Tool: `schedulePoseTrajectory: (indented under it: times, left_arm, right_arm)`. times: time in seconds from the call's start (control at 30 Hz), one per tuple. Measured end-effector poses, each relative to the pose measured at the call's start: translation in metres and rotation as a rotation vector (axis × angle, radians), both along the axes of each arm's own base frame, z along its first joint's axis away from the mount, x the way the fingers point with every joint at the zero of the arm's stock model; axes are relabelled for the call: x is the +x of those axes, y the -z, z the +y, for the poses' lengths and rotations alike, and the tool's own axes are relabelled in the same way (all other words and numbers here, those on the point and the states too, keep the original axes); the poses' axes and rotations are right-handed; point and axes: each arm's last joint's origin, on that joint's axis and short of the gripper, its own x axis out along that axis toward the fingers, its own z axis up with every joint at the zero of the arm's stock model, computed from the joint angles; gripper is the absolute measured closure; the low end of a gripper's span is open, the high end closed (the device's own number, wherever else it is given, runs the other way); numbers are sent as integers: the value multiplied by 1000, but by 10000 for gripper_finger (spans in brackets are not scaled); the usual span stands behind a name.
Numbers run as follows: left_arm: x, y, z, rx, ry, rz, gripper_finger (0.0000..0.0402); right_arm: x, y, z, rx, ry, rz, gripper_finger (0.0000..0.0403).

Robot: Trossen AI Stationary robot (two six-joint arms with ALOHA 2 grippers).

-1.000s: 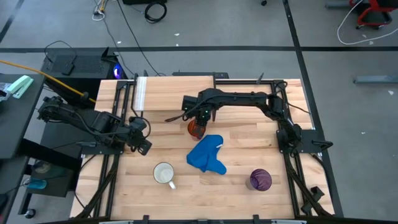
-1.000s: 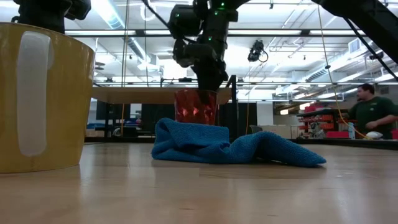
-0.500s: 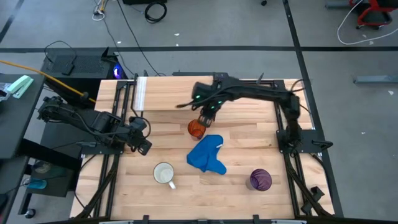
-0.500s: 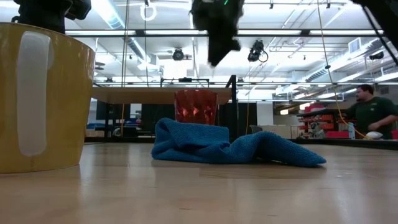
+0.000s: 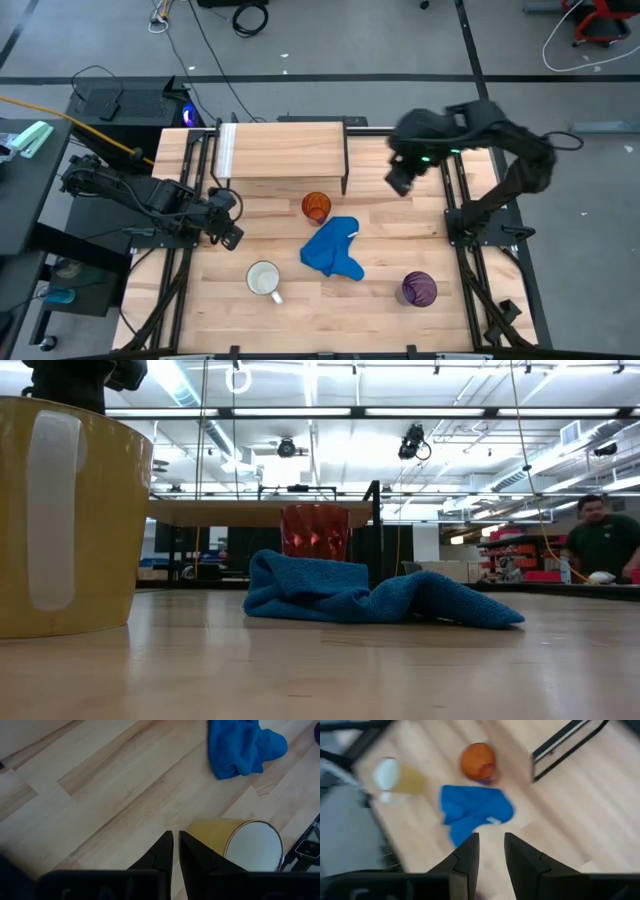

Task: Stack small to large cups/mugs on shelf
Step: Move the violet glass to the center of the table

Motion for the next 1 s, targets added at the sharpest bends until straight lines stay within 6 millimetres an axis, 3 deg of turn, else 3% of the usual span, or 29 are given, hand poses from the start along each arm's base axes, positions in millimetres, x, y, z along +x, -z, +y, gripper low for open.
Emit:
schedulePoseTrajectory:
  times: [0.2,0.47,0.6,0.7,0.87,1.0]
  left_arm:
    - [1,0,0,36,33,-12,374]
    - [2,-1,0,41,47,-22,363]
    - [2,-1,0,29,27,-23,365]
    - [2,-1,0,13,-1,-24,369]
    - [2,-1,0,4,-15,-27,370]
    - [3,-2,-1,-3,-17,-43,363]
  right_arm:
    - [-30,-13,45,118,6,-56,304]
    - [-28,4,121,112,-133,30,311]
    - [-25,34,157,72,-186,156,318]
    - [-31,70,175,47,-182,309,323]
    - [-55,125,178,10,-67,549,323]
    - [-72,145,173,-17,9,595,319]
